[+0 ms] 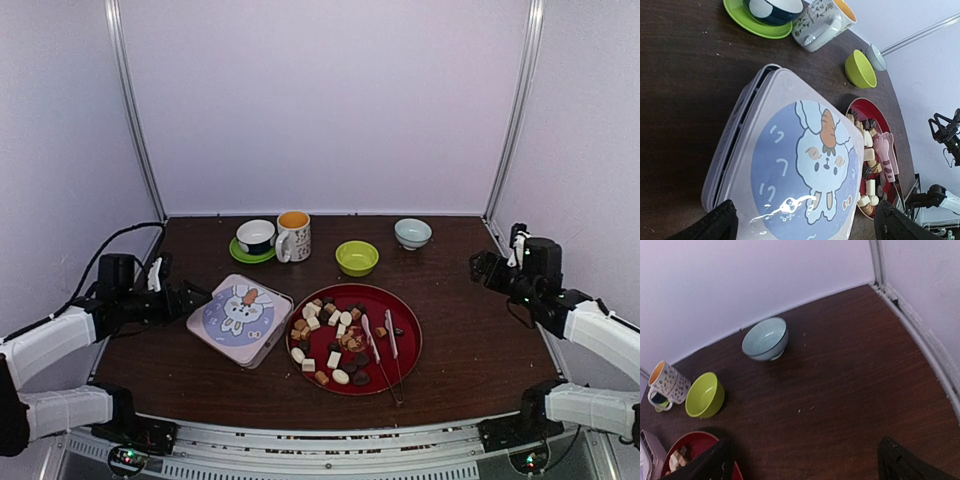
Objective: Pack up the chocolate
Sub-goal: Adjust the packed packing box at the center of the board.
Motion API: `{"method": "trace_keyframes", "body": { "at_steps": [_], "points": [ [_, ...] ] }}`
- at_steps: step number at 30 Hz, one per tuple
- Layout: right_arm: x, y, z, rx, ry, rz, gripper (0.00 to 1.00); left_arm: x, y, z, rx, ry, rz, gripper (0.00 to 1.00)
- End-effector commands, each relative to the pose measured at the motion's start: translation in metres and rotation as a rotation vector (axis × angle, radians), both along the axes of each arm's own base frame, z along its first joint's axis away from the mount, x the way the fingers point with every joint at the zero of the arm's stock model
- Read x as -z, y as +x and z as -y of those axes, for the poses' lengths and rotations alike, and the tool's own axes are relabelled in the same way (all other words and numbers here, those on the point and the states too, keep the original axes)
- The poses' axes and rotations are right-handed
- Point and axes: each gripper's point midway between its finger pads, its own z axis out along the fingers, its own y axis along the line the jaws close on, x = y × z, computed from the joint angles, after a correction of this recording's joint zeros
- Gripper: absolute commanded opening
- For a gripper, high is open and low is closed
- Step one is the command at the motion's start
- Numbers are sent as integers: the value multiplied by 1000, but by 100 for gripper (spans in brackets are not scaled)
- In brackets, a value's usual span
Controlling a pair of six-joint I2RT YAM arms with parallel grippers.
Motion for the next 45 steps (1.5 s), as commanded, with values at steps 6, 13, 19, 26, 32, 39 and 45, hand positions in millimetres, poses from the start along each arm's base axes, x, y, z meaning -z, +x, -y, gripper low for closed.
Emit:
{"method": "trace_keyframes", "body": {
  "at_steps": [6, 13, 19, 26, 32, 39, 45],
  "points": [
    [23, -28, -104, -309, 104, -166, 100, -3, 17, -16, -86, 132, 73, 98],
    [19, -42, -155, -442, 129, -170, 100, 11, 30, -15, -63, 169, 45, 98],
    [20, -45, -176, -503, 119, -180, 100, 9, 45, 2, 3, 49, 55, 98],
    [17, -45, -187, -541, 147, -175, 100, 26, 49, 23, 102, -58, -22, 98],
    [16, -44, -191, -554, 144, -177, 100, 35, 36, 29, 129, -86, -71, 97],
    [20, -46, -202, -593, 175, -218, 99, 46, 12, 43, 166, -80, -125, 97],
    [36, -44, -192, -535, 115, -294, 98, 49, -5, 45, 164, -81, -132, 97]
  ]
}}
